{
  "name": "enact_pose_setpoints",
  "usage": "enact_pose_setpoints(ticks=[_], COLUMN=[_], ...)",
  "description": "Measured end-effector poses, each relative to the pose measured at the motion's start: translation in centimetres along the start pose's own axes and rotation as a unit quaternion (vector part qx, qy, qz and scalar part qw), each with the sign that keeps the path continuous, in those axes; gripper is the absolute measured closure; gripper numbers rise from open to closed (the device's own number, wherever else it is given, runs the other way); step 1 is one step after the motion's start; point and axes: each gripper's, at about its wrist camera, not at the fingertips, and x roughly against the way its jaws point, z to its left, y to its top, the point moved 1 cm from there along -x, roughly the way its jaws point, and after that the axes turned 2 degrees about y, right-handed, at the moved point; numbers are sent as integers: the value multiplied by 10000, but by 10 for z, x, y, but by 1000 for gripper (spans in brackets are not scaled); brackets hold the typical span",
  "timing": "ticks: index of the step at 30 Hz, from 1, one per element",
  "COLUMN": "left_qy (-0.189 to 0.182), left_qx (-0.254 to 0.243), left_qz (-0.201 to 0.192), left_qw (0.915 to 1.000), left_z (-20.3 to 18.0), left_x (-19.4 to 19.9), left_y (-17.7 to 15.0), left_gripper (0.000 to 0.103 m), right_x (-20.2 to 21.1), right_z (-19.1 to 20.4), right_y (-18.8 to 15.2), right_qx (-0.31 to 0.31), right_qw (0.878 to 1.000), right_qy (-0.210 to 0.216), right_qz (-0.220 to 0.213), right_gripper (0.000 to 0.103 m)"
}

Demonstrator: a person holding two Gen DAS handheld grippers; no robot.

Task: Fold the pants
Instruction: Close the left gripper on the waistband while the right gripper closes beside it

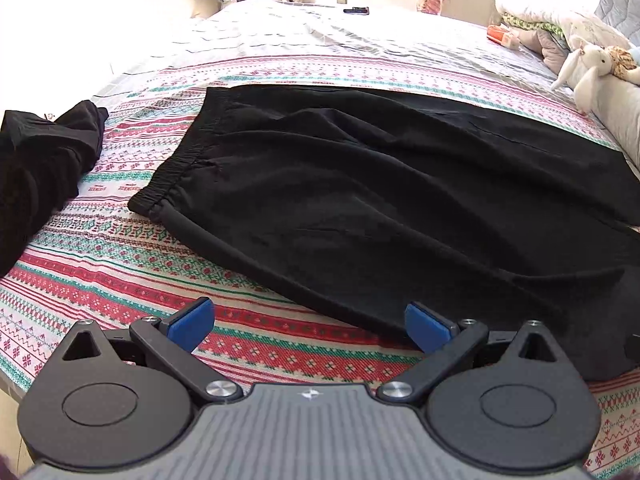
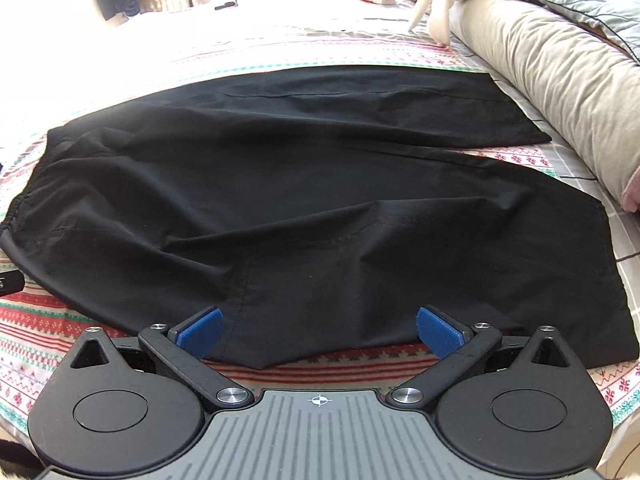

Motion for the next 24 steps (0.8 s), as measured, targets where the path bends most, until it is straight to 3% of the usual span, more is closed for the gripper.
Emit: enact_pose_setpoints(ticks=[9, 13, 15, 19, 24], left_qy=[356, 396, 200, 155, -376], left_qx=[514, 1093, 1476, 1808, 2250], left_qz=[195, 204, 346, 157, 115], left_qw=[9979, 9930, 9882, 9833, 9736], left_z=[63, 104, 121, 141, 157], left_x=[-41, -72, -85, -100, -121], left_y=[26, 30, 35, 44, 45], left_gripper=[0, 0, 0, 0, 0], right_x=[-18, -41, -55, -85, -109], right_z=[51, 82, 101, 146, 206], right_y=[33, 48, 57, 77, 105], right_qx=[424, 427, 425, 445, 641], right_qw=[9988, 9973, 9960, 9926, 9877], right_qy=[198, 589, 790, 1122, 1417], right_qz=[-137, -102, -24, 90, 134], right_gripper=[0, 0, 0, 0, 0])
